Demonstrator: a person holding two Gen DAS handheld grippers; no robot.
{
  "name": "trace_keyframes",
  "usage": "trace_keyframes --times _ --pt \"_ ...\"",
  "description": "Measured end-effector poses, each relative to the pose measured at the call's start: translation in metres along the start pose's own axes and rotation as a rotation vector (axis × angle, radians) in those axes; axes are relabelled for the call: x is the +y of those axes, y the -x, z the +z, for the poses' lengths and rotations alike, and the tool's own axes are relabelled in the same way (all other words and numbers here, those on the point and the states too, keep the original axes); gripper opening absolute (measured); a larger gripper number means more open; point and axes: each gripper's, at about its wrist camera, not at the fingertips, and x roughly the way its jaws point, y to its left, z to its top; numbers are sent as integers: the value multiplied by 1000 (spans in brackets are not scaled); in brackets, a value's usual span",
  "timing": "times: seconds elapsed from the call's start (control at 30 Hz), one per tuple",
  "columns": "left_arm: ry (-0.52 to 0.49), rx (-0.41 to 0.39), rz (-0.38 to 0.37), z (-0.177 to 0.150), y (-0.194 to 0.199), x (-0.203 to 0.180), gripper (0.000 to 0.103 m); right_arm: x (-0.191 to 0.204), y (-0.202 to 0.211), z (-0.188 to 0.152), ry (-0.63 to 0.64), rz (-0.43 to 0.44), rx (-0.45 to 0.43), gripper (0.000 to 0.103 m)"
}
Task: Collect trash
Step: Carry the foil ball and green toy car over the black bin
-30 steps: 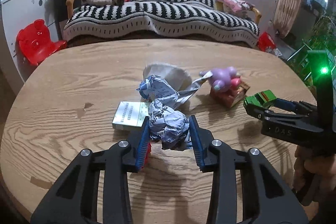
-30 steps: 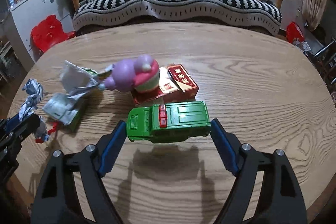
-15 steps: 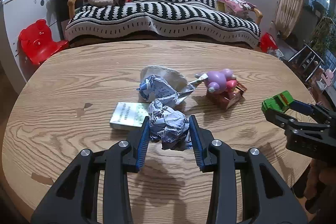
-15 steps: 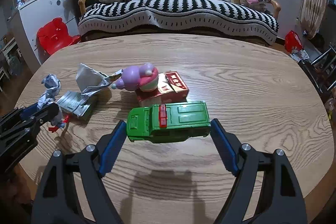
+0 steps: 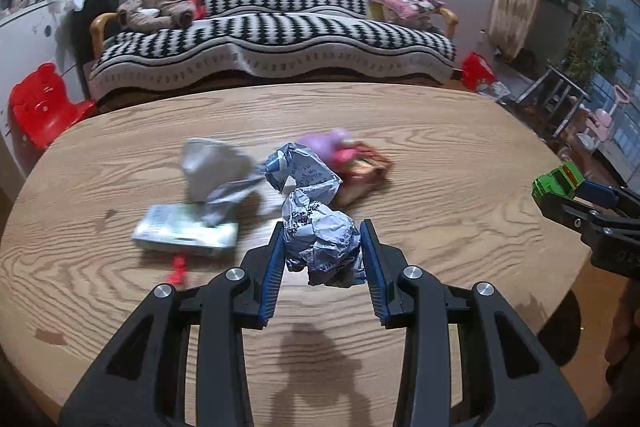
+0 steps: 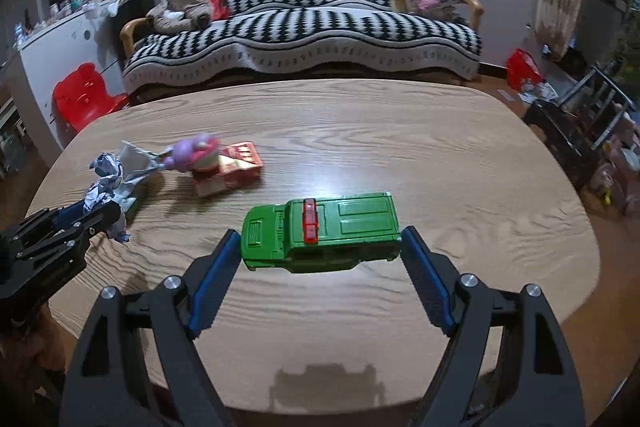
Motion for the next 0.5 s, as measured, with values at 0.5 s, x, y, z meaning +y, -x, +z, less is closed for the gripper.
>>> trace_keyframes --times 0.5 --pt "-160 28 -220 -22 -18 -162 36 -170 67 -71 -201 -157 17 79"
